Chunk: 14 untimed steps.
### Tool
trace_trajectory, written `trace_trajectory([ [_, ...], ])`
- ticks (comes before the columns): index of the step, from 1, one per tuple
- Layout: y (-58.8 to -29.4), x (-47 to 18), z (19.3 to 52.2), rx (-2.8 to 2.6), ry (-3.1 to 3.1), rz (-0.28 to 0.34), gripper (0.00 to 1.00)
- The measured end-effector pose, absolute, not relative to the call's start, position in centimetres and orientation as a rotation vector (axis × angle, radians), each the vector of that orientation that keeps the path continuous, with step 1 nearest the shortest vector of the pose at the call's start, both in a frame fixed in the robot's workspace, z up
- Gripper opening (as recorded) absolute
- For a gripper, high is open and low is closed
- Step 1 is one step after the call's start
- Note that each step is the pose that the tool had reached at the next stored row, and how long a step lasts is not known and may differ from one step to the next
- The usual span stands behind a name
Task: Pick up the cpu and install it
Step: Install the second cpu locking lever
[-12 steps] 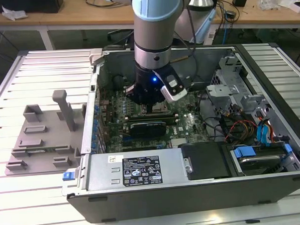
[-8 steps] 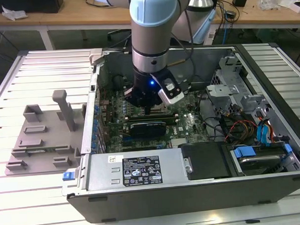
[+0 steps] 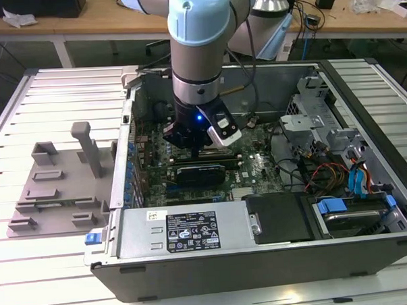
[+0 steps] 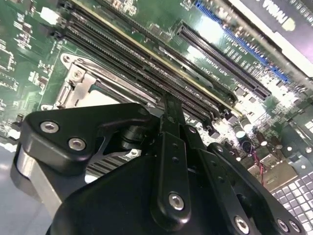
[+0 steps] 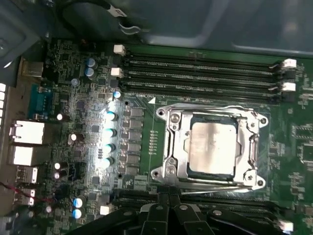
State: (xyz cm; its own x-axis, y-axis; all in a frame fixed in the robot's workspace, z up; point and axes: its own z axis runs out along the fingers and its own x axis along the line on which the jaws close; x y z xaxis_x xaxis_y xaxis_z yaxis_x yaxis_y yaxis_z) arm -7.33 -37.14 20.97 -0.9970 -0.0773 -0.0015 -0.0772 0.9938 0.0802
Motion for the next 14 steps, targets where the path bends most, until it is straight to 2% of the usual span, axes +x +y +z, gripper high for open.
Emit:
trace_trajectory([
  [8, -36.3, -8.2, 20.1, 0.143, -3.133, -0.163, 0.11],
  [14, -36.1, -7.4, 20.8, 0.148, -3.132, -0.161, 0.11],
])
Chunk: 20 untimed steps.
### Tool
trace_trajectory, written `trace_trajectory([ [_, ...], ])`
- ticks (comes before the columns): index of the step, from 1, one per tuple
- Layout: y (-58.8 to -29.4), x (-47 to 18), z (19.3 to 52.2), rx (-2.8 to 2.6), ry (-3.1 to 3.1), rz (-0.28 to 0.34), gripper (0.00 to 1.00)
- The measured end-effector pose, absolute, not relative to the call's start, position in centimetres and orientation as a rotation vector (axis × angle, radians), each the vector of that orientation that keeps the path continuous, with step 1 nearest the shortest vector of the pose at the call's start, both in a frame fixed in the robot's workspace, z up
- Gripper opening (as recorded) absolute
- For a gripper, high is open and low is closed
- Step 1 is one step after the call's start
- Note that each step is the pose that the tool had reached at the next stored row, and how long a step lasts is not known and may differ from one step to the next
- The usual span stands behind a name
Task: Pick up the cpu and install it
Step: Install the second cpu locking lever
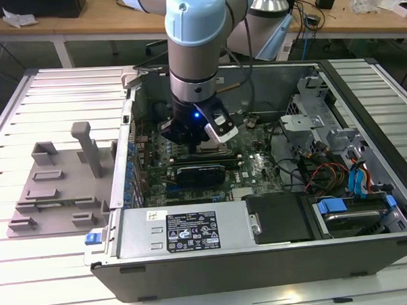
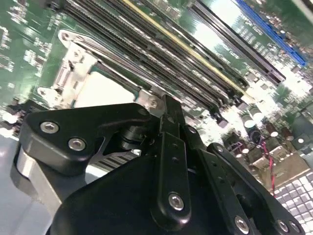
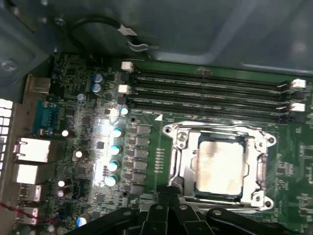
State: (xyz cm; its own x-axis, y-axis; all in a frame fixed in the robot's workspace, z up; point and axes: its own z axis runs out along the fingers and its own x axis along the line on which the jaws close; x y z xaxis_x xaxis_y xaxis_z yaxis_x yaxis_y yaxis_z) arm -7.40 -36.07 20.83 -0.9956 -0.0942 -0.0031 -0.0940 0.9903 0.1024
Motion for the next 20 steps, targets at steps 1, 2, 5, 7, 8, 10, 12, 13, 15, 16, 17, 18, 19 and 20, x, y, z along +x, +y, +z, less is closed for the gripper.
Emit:
trace_trajectory([
  [1, -35.9, -7.0, 20.8, 0.148, -3.132, -0.158, 0.11],
  [2, -35.8, -6.7, 20.8, 0.148, -3.131, -0.155, 0.11],
  [5, -35.1, -5.3, 20.8, 0.147, -3.124, -0.131, 0.11],
  [7, -34.6, -4.4, 20.8, 0.146, -3.118, -0.113, 0.11],
  [8, -34.4, -4.1, 20.8, 0.146, -3.116, -0.105, 0.11],
  [10, -33.9, -3.6, 20.8, 0.145, -3.112, -0.081, 0.11],
  [12, -33.1, -3.2, 20.8, 0.144, -3.108, -0.045, 0.11],
  [13, -32.9, -3.2, 20.8, 0.144, -3.108, -0.032, 0.11],
  [15, -32.6, -3.2, 20.9, 0.144, -3.107, -0.011, 0.11],
  [16, -32.4, -3.2, 21.1, 0.144, -3.107, 0.000, 0.11],
  [17, -32.3, -3.2, 21.5, 0.143, -3.107, 0.012, 0.11],
  [18, -32.2, -3.2, 21.9, 0.143, -3.106, 0.018, 0.11],
  [19, -32.1, -3.2, 22.1, 0.143, -3.106, 0.019, 0.11],
  [20, -32.0, -3.2, 22.5, 0.143, -3.106, 0.021, 0.11],
])
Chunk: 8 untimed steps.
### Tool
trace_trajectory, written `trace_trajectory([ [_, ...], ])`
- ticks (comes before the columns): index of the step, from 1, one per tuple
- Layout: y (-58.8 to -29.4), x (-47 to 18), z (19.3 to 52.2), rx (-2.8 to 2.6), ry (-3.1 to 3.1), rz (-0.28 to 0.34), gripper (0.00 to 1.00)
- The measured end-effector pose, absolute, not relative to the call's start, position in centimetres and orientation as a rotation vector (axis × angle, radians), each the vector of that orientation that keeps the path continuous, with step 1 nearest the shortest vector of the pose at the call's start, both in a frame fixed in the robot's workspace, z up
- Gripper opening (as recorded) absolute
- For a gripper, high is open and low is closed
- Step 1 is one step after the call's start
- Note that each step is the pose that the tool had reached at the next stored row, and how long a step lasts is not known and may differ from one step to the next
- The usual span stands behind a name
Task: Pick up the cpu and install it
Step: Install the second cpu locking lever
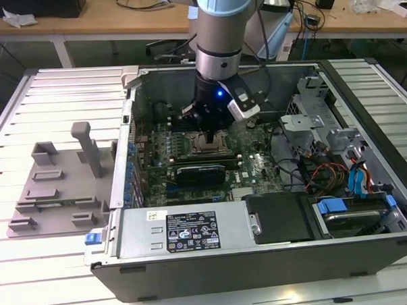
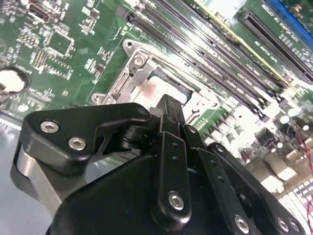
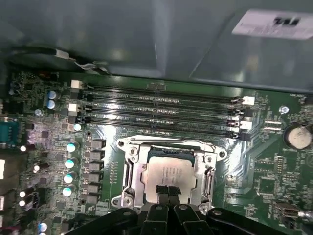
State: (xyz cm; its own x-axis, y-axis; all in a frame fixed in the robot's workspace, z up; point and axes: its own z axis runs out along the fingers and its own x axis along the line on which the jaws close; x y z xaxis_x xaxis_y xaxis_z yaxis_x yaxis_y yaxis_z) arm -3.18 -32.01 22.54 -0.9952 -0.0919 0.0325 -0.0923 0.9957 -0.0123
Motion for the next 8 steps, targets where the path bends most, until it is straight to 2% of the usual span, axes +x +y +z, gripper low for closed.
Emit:
trace_trajectory([
  [8, -31.7, -3.2, 28.2, 0.143, -3.106, 0.031, 0.11],
])
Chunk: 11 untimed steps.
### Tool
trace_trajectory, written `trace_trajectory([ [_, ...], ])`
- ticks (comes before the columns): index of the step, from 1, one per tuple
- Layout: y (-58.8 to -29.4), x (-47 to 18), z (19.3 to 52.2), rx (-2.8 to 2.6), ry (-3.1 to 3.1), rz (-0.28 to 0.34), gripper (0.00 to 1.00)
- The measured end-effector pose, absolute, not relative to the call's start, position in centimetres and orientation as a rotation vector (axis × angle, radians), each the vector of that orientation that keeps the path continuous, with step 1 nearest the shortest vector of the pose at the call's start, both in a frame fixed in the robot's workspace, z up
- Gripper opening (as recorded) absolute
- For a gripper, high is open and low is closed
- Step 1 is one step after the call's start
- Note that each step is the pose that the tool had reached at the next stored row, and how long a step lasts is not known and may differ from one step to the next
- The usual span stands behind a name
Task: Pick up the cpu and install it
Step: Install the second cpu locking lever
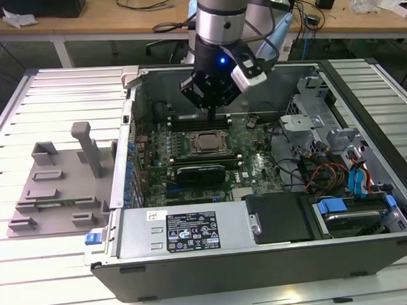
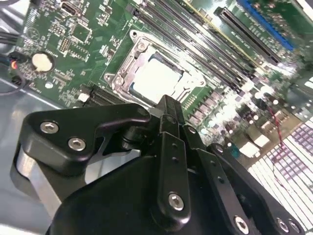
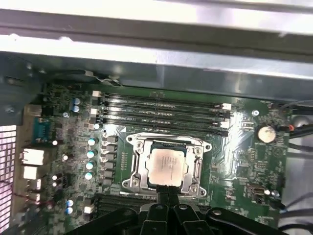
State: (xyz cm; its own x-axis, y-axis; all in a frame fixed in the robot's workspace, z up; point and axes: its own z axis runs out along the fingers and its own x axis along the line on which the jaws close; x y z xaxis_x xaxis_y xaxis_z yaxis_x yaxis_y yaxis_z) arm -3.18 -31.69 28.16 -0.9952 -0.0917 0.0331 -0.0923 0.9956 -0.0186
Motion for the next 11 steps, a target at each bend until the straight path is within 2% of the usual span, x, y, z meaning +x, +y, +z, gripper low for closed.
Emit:
trace_trajectory([
  [4, -31.7, -3.2, 30.1, 0.143, -3.106, 0.035, 0.11],
  [11, -31.7, -3.2, 30.5, 0.143, -3.106, 0.036, 0.11],
])
